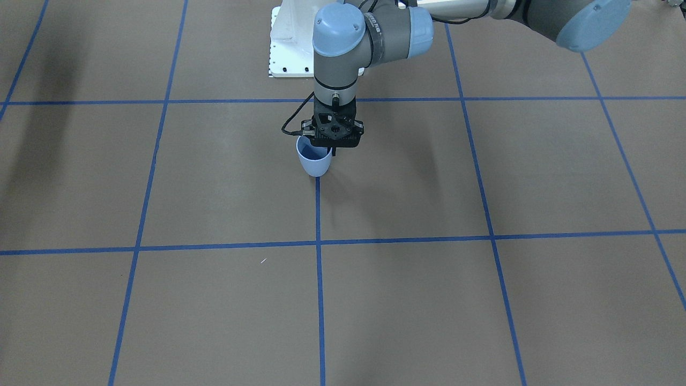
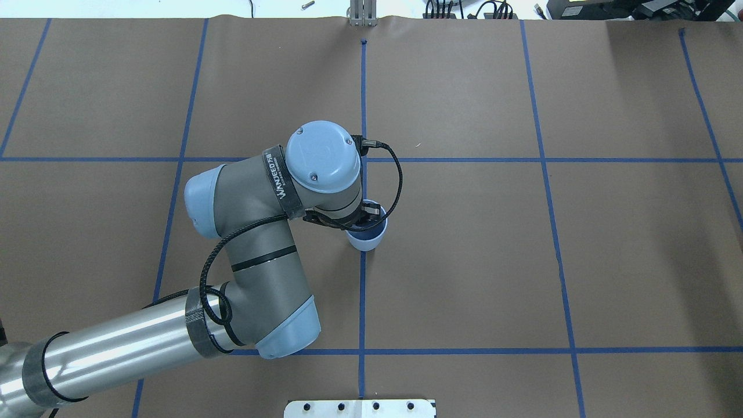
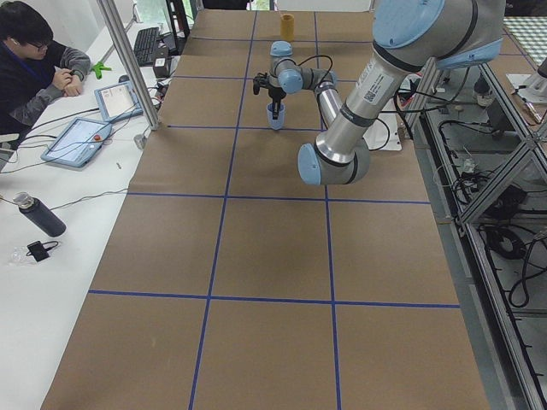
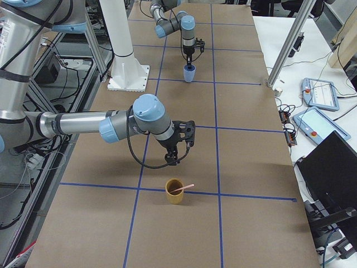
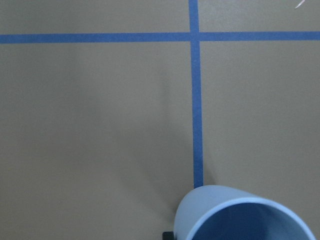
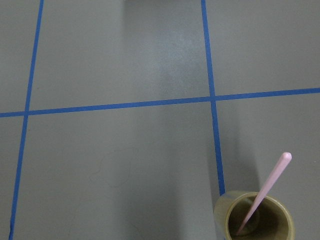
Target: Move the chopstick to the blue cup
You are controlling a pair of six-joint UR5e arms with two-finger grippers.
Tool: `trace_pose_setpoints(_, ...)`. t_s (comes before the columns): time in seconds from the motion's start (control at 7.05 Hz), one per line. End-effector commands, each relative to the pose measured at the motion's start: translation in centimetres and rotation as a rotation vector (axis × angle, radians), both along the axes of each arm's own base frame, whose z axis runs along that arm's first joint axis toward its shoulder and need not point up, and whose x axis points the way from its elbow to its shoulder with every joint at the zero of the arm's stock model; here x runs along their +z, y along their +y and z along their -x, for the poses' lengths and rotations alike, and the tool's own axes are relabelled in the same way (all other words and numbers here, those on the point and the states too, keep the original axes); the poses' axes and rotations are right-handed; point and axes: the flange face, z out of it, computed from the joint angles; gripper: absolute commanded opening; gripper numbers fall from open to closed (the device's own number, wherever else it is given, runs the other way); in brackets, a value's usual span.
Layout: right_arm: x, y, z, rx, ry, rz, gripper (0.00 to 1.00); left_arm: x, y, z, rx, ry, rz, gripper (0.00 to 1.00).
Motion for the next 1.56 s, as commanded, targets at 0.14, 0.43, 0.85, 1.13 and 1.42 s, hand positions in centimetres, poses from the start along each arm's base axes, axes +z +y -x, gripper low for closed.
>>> trace_pose_setpoints(0.14,0.0,-0.1,0.0,0.000,0.000,-0.001,1.00,1.1,-0.5,-1.2,0.046,0.016,-0.061,0.98)
trace_pose_setpoints(0.43,-0.1,-0.1,0.0,0.000,0.000,-0.001,1.00,-1.3,-1.3,2.0,0.084,0.049,-0.155,0.99)
trace_pose_setpoints(0.85,0.7,0.0,0.0,-0.008,0.007,0.001,1.00,0.9,-3.3,13.0,0.161,0.045,-0.208,0.99)
trace_pose_setpoints(1.13,3.2,1.6,-1.0,-0.037,0.057,-0.029,1.00,10.6,-5.8,24.3,0.286,-0.040,-0.344,0.99)
trace_pose_setpoints(1.42,6.8,2.6,-2.5,0.003,0.068,-0.015,1.00,20.6,-10.1,37.7,0.414,-0.128,-0.450,0.99)
